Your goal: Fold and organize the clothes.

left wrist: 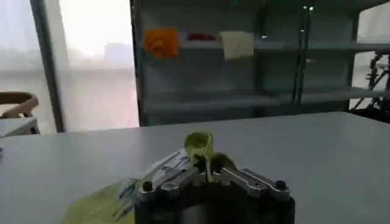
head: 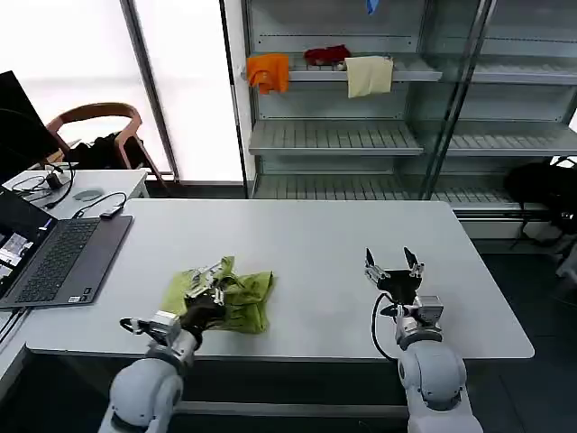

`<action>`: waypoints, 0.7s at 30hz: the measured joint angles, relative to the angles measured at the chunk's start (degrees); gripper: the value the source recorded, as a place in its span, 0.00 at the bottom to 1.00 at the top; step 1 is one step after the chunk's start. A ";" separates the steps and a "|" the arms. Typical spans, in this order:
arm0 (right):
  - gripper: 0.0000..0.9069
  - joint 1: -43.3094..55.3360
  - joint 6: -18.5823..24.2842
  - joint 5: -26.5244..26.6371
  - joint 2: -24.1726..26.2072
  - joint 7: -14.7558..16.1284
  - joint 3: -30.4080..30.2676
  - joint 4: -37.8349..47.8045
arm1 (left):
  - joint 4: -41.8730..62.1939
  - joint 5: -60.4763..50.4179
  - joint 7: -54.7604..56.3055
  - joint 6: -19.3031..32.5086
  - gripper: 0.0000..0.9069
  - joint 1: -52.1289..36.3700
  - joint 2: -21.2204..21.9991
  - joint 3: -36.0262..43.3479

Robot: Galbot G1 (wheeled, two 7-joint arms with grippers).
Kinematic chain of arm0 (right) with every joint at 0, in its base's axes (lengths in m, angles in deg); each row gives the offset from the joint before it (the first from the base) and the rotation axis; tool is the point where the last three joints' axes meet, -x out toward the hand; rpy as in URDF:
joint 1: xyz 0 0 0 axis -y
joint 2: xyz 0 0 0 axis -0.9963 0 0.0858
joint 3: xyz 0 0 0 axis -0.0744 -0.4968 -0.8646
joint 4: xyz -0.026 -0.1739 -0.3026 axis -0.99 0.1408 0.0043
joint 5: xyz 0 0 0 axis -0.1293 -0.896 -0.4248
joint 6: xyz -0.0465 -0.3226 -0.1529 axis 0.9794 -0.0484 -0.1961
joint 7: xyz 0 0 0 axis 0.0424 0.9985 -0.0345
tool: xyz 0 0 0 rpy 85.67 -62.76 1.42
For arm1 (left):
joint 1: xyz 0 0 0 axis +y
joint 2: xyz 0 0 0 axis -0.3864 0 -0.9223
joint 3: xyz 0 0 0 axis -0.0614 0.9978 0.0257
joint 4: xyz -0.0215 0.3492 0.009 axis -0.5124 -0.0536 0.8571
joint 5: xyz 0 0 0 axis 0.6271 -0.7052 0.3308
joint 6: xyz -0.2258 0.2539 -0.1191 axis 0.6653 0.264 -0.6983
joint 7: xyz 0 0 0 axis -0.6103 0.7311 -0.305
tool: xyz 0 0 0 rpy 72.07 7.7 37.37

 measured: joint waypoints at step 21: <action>1.00 -0.58 0.20 -0.88 -0.74 0.25 -0.96 0.25 | 6.22 -0.71 5.59 -2.09 1.00 -2.71 6.32 8.94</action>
